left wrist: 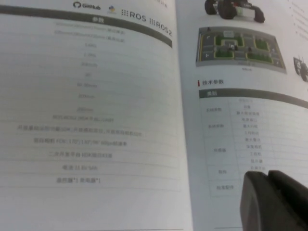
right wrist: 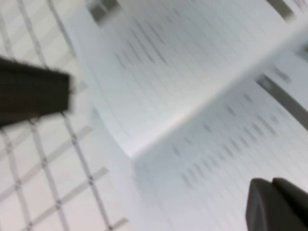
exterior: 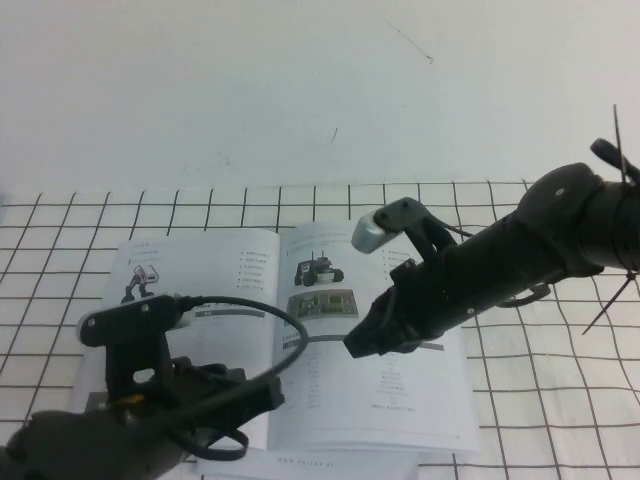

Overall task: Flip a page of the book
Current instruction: Open the closed book

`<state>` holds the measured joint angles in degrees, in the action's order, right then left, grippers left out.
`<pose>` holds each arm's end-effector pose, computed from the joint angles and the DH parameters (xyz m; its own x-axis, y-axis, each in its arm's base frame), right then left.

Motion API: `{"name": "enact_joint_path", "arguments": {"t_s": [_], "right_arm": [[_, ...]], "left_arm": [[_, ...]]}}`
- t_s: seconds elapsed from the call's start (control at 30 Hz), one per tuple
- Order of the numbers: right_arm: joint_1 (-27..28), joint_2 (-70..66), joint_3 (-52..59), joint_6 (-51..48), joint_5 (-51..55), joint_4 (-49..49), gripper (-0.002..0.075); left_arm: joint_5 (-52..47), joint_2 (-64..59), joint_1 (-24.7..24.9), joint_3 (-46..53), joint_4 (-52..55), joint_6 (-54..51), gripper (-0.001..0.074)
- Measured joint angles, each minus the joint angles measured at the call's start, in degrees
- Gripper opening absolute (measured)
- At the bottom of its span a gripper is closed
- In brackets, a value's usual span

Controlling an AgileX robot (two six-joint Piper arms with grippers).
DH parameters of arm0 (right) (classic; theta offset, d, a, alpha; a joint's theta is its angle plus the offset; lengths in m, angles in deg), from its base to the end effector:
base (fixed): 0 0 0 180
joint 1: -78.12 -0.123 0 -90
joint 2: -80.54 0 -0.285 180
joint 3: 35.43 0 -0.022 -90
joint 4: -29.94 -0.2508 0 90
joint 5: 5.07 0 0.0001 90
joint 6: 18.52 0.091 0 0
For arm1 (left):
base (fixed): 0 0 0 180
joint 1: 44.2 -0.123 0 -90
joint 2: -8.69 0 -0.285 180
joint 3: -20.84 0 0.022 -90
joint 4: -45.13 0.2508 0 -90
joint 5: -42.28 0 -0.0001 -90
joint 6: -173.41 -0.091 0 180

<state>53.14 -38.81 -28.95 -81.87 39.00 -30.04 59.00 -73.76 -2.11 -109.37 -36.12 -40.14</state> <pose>0.3306 0.2146 0.1785 -0.6545 -0.4904 -0.5755 -0.7508 0.5112 0.4183 0.1881 -0.1352 0.1976 -0.6738 -0.3412 -0.6555 -0.0225 0.8961 -0.4433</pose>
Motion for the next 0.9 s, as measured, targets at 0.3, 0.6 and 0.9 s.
{"name": "enact_joint_path", "arguments": {"t_s": [0.3,0.6,0.9], "right_arm": [[0.0,-5.87,-0.02,12.49,-3.38,15.69,0.0001],[-0.04,-5.76,-0.74,25.12,-3.31,25.22,0.0001],[-0.04,-5.45,-0.74,27.39,-3.23,26.81,0.0001]], "left_arm": [[-22.52,-5.66,-17.73,-4.82,9.62,-1.66,-0.0002],[-26.7,-18.34,-19.18,-12.11,10.53,-5.77,-0.0002],[-24.89,-26.19,-19.27,-13.62,10.1,-6.66,-0.0002]]}}
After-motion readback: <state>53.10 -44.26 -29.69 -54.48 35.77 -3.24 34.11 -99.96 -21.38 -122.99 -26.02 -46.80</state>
